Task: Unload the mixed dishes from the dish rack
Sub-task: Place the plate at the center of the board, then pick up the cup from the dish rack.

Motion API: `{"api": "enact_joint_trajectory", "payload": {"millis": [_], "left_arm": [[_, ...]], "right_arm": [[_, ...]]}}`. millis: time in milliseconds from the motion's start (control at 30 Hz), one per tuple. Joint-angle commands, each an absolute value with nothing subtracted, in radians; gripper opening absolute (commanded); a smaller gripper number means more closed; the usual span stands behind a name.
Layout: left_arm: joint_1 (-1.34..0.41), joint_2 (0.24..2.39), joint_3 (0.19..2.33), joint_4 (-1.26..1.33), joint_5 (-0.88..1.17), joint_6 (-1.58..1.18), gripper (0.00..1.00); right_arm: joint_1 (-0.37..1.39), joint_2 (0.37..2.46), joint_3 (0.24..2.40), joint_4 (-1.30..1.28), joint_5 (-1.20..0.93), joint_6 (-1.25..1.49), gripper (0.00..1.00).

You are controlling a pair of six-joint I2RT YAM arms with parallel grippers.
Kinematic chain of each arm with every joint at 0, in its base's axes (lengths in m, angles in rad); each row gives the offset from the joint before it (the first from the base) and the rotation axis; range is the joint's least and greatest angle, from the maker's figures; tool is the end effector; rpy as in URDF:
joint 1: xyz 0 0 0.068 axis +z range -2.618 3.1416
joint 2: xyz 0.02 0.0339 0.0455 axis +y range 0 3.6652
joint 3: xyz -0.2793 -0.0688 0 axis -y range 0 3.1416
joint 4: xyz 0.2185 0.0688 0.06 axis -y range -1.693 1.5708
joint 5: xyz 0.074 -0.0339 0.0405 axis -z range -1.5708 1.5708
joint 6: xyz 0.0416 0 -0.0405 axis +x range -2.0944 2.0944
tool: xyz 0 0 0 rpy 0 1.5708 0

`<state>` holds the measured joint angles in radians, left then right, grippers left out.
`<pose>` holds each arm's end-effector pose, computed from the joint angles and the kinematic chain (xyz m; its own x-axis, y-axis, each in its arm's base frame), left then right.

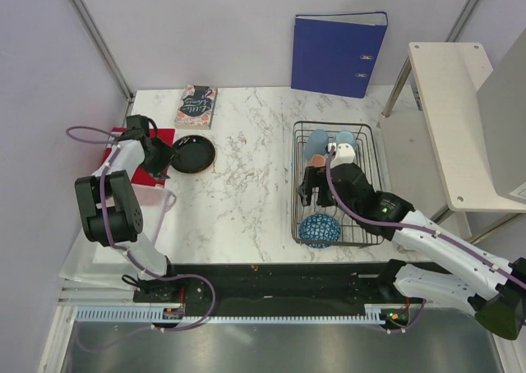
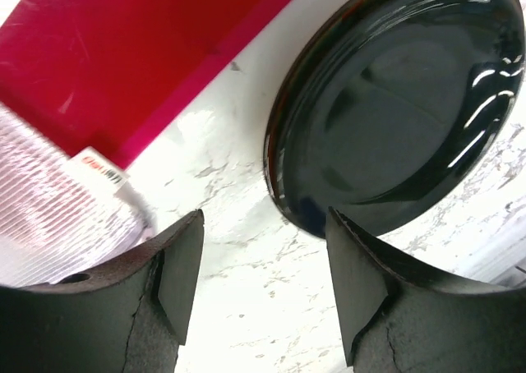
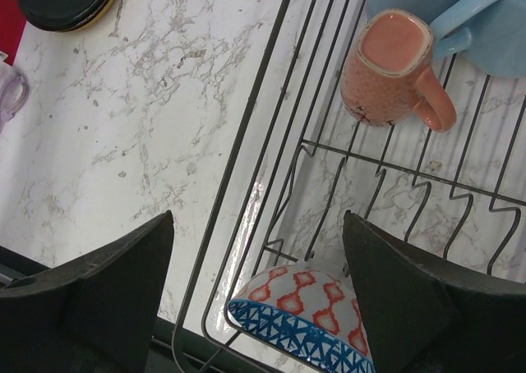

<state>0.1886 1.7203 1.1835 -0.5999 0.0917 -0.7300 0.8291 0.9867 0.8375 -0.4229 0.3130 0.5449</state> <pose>0.3235 0.0579 0.2248 -0.5648 -0.7839 -0.2580 -0.7052 0.6208 -0.3424 0.1354 0.1288 0.3119 -0.5857 0.0907 -0.8054 -0.2608 0.9198 0.2932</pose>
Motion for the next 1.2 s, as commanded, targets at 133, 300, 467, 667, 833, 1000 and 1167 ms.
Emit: {"api": "enact_joint_trajectory", "payload": {"millis": [133, 300, 467, 667, 833, 1000, 1167], "left_arm": [[0.190, 1.485, 1.187, -0.683, -0.110, -0.729, 0.68], [0.178, 1.292, 1.129, -0.634, -0.055, -0.764, 0.68], [0.037, 1.091, 1.042, -0.540, 0.044, -0.729, 0.68], [-0.229, 1.008, 0.956, -0.408, 0.089, -0.660, 0.65], [-0.359, 1.043, 0.951, -0.370, 0.098, -0.621, 0.63], [-0.439, 1.035, 0.913, -0.345, 0.097, -0.612, 0.62], [-0.471, 0.999, 0.859, -0.334, 0.106, -0.621, 0.62]], "right_arm": [[0.830, 0.976, 0.845, -0.423, 0.356, 0.525, 0.90], [0.830, 0.985, 0.865, -0.485, 0.442, 0.483, 0.92], [0.830, 1.014, 0.894, -0.564, 0.546, 0.456, 0.91], [0.831, 0.970, 0.905, -0.601, 0.623, 0.471, 0.90], [0.830, 0.982, 0.946, -0.591, 0.709, 0.482, 0.91], [0.824, 1.096, 1.000, -0.535, 0.788, 0.374, 0.91], [0.767, 1.316, 1.141, -0.562, 0.712, 0.351, 0.90]]}}
